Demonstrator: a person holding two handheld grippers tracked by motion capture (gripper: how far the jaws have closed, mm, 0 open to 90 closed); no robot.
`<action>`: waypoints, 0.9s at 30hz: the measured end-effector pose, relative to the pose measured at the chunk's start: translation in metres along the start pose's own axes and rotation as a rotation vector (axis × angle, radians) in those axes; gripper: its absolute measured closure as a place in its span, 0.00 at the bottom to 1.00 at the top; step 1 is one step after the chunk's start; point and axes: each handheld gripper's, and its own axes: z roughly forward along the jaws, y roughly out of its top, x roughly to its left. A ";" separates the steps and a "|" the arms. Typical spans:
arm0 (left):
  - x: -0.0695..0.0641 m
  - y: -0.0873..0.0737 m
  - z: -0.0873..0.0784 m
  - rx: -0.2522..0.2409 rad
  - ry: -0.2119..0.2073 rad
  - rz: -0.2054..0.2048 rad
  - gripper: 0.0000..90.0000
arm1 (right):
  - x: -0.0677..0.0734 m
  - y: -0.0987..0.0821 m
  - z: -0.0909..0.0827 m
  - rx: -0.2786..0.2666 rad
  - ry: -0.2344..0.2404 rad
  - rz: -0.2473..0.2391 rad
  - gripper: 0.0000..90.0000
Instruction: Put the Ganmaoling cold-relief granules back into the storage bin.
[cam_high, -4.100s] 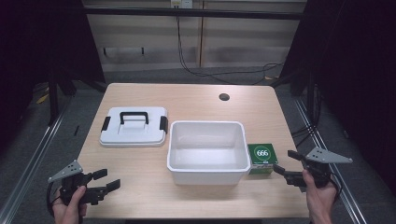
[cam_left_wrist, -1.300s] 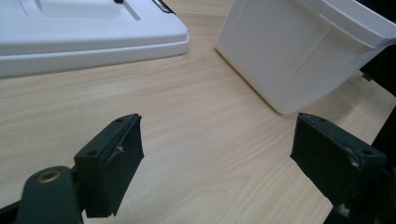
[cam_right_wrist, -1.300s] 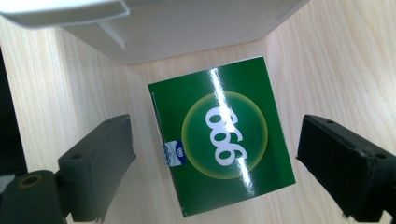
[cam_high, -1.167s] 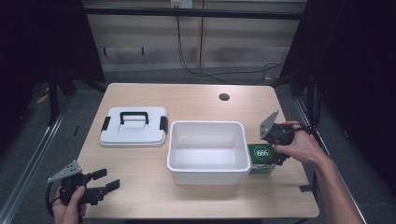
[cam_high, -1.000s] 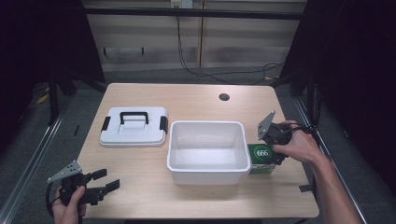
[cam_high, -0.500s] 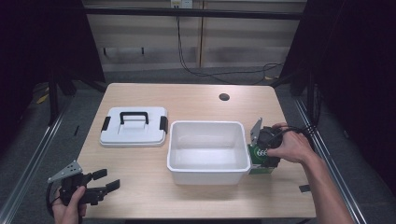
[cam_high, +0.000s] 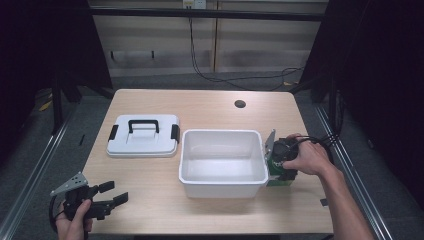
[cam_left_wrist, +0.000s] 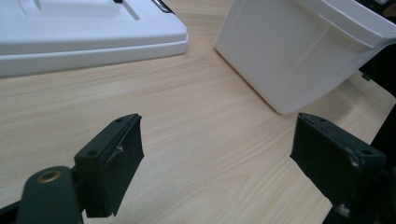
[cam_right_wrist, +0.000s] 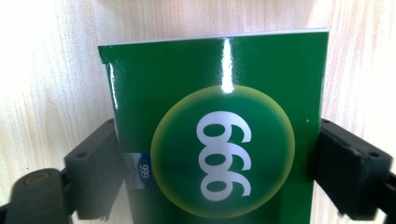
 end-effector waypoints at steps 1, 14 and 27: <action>0.000 0.000 0.000 0.000 0.000 0.000 0.18 | 0.000 -0.001 0.000 -0.001 0.001 0.005 0.15; 0.000 0.000 0.000 0.000 0.001 -0.001 0.18 | -0.001 -0.001 -0.002 0.015 0.015 0.037 0.17; 0.000 0.000 0.000 -0.001 0.001 -0.004 0.18 | 0.000 -0.002 -0.016 0.010 0.013 0.045 0.17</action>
